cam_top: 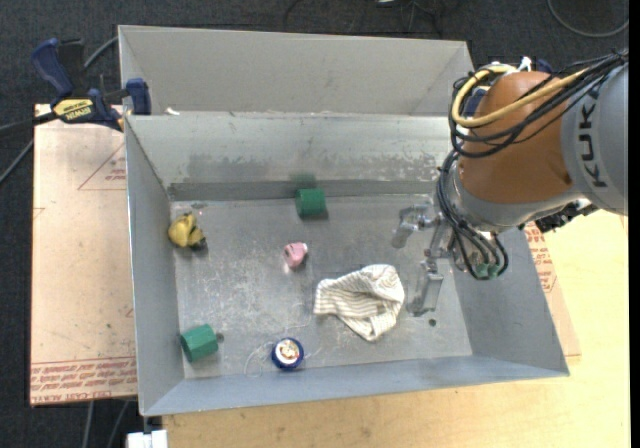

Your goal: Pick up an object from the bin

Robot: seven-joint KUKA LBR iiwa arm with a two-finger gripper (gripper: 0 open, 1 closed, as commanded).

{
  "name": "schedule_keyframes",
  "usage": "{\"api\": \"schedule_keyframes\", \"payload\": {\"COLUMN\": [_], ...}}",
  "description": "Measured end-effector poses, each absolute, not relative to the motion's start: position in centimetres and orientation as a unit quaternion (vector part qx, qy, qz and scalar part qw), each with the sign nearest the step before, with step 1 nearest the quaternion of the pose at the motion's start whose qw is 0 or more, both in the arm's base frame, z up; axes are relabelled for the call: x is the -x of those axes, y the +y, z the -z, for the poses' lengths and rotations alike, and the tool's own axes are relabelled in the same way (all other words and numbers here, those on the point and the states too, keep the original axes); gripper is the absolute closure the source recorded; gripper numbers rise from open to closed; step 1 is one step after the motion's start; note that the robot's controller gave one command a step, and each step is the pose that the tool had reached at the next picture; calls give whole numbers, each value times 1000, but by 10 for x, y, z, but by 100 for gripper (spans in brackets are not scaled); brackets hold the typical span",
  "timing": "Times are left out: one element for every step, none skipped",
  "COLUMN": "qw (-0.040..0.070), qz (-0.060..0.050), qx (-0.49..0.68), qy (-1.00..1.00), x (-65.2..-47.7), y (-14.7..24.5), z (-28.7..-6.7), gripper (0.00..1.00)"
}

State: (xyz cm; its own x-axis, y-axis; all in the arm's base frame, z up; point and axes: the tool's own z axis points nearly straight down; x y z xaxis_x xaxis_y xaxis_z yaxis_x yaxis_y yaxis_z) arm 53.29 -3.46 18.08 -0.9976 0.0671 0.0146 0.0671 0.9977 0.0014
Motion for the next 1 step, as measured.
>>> {"api": "schedule_keyframes", "payload": {"qw": [5], "qz": [1], "qx": [48], "qy": [-999], "x": [-541], "y": [-23], "z": [-99], "gripper": [0]}}
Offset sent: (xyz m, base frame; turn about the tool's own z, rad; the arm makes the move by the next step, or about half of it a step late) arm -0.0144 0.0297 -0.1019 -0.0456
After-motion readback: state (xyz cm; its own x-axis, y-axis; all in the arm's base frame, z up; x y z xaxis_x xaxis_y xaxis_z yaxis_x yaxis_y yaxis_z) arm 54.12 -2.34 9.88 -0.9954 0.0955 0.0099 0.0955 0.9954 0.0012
